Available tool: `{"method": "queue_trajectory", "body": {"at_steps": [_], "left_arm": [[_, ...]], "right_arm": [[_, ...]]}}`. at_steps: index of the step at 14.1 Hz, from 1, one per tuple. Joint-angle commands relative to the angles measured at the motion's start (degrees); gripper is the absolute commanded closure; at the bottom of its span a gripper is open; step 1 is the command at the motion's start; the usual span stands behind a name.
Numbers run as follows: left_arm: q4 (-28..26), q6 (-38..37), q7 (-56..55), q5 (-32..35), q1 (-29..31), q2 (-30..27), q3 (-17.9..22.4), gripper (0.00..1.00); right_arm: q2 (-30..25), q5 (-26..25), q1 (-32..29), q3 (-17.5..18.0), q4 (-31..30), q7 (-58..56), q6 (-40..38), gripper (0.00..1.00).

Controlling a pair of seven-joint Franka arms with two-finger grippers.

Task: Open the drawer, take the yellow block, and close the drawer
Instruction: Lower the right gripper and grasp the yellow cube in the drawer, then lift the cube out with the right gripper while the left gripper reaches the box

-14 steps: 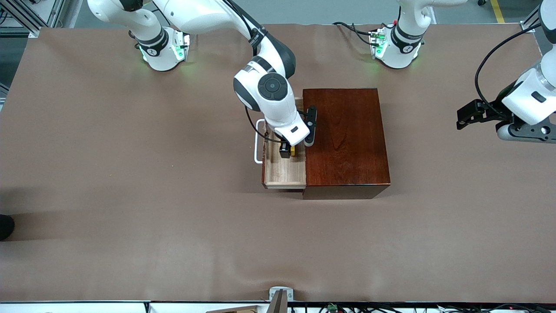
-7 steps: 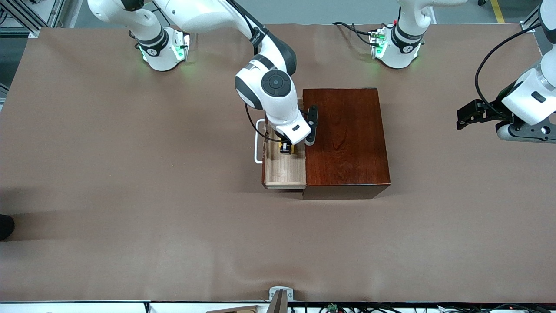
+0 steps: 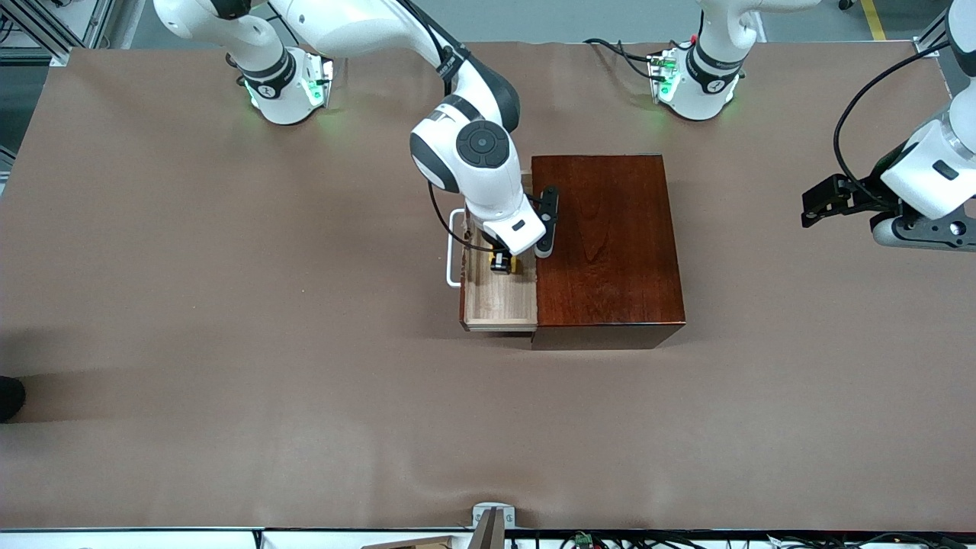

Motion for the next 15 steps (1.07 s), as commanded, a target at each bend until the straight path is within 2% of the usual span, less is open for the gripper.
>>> {"method": "queue_trajectory", "body": {"at_steps": [1,4,8,12,15], "left_arm": [[-0.09,0.35,0.69,0.55,0.17,-0.37,-0.29,0.0],[-0.09,0.35,0.34,0.55,0.17,-0.37,-0.29,0.0],[0.09,0.35,0.25,0.47,0.0,-0.29,-0.3,0.0],[1.4,0.35,0.16,0.29,-0.44,-0.2,-0.82,0.0],[2.37,0.35,0.25,0.38,-0.36,0.59,-2.4,0.0]], "right_arm": [[-3.04,-0.19,-1.39,0.13,0.52,1.31,-4.0,1.0],[-4.01,0.25,-2.8,0.31,0.78,6.4,-4.19,1.0],[-6.29,3.24,-4.03,0.14,1.05,10.62,-5.32,1.0],[-10.07,4.38,-8.42,0.22,0.78,13.97,-6.46,1.0],[-13.41,5.61,-12.9,0.31,0.35,15.73,-11.12,1.0]]}}
